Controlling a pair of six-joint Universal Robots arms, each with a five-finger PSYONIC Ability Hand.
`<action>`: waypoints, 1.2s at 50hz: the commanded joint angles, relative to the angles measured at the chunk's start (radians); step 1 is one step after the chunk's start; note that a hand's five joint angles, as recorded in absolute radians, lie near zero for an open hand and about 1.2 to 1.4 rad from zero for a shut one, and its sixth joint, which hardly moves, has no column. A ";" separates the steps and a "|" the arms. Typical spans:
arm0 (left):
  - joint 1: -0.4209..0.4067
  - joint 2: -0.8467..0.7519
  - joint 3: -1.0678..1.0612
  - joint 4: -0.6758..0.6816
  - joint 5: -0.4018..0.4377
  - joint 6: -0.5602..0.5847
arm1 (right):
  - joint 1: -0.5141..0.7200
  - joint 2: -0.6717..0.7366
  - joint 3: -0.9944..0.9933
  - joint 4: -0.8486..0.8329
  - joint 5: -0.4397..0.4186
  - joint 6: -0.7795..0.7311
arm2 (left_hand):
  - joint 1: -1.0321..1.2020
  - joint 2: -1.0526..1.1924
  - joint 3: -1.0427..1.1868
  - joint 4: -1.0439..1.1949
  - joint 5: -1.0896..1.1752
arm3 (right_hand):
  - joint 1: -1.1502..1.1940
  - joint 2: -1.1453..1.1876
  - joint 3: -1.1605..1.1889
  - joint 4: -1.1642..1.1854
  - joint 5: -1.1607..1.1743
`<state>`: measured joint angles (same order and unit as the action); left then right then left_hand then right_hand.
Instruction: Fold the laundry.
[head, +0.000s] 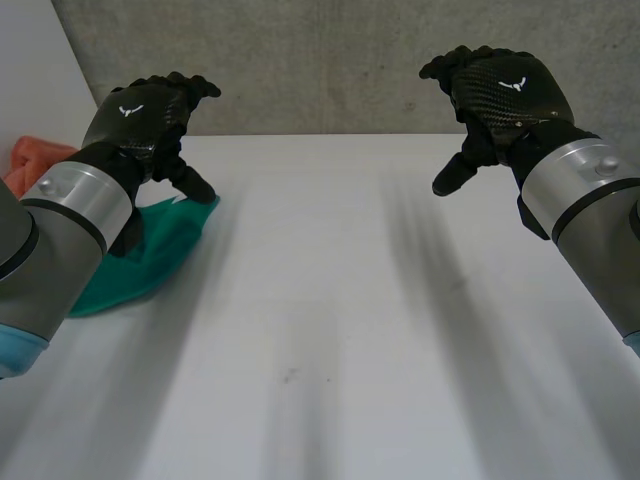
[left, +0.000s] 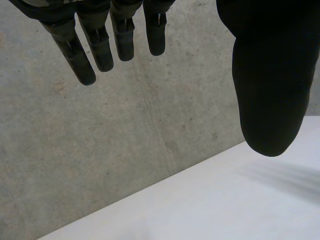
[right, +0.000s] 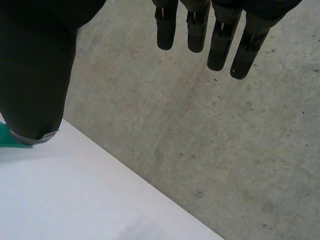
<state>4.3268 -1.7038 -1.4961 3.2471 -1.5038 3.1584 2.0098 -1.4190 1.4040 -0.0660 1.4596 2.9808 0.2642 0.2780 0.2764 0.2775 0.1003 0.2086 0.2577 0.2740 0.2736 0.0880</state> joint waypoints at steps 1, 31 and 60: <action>0.002 0.006 -0.033 -0.001 -0.039 0.018 | 0.000 0.005 -0.011 0.002 0.054 -0.005 | -0.090 -0.104 -0.102 -0.103 -0.100 | -0.034 -0.083 -0.100 -0.099 -0.088; 0.289 -0.235 -0.220 0.092 -0.047 0.505 | 0.000 -0.001 -0.010 0.005 0.047 -0.016 | -0.080 -0.094 -0.092 -0.093 -0.091 | -0.034 -0.083 -0.100 -0.099 -0.088; -0.073 -0.016 -0.041 0.137 -0.041 0.089 | -0.060 -0.047 -0.016 0.003 0.051 -0.042 | 1.132 1.118 1.120 1.119 1.121 | -0.034 -0.083 -0.100 -0.099 -0.088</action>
<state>4.4176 -1.8840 -1.5622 3.4426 -1.5566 3.5006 1.9914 -1.4339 1.3924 -0.0624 1.5089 2.9423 1.1524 1.1903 1.1864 1.1940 0.9518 0.2020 0.2198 0.2143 0.2339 0.0679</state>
